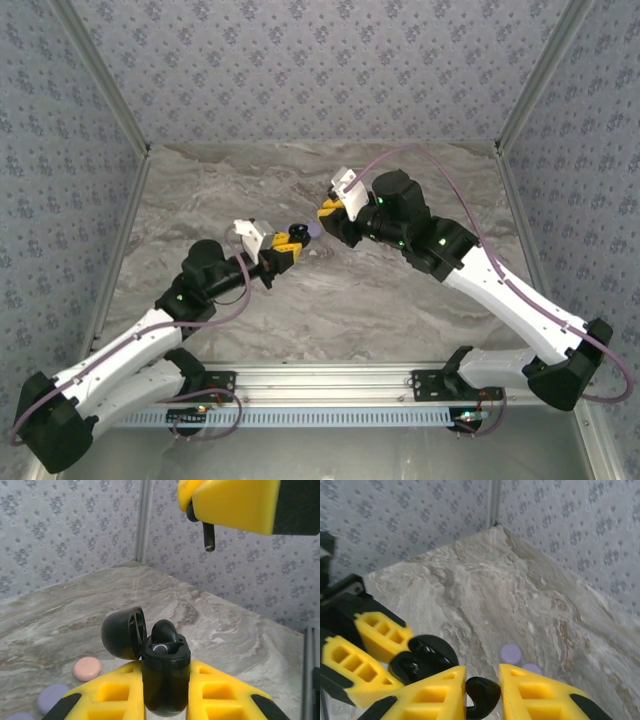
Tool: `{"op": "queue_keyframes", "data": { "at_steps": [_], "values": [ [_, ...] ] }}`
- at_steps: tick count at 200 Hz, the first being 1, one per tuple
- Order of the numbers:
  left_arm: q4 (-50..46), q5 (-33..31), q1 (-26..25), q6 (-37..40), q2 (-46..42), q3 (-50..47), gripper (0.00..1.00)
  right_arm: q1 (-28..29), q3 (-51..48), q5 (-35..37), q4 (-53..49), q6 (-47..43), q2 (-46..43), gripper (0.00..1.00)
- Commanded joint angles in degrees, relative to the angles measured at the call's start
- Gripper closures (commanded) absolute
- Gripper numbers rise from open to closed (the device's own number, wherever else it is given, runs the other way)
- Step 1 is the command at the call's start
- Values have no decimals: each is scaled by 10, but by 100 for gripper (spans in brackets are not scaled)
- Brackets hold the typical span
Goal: Insert the wireless bluetooth earbuds into the charging case
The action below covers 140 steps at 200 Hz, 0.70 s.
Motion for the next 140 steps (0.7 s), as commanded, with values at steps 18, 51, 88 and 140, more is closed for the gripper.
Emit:
{"op": "queue_keyframes", "data": {
  "at_steps": [18, 51, 88, 140],
  "values": [
    [44, 49, 2, -17, 16, 39, 100, 21, -16, -19, 45, -43, -17, 76],
    [45, 67, 1, -18, 27, 49, 100, 34, -20, 1, 48, -58, -15, 76],
    [38, 78, 1, -17, 35, 56, 100, 41, -14, 14, 39, -69, -2, 76],
    [37, 80, 1, -15, 41, 61, 100, 50, -10, 19, 28, -81, 10, 76]
  ]
}}
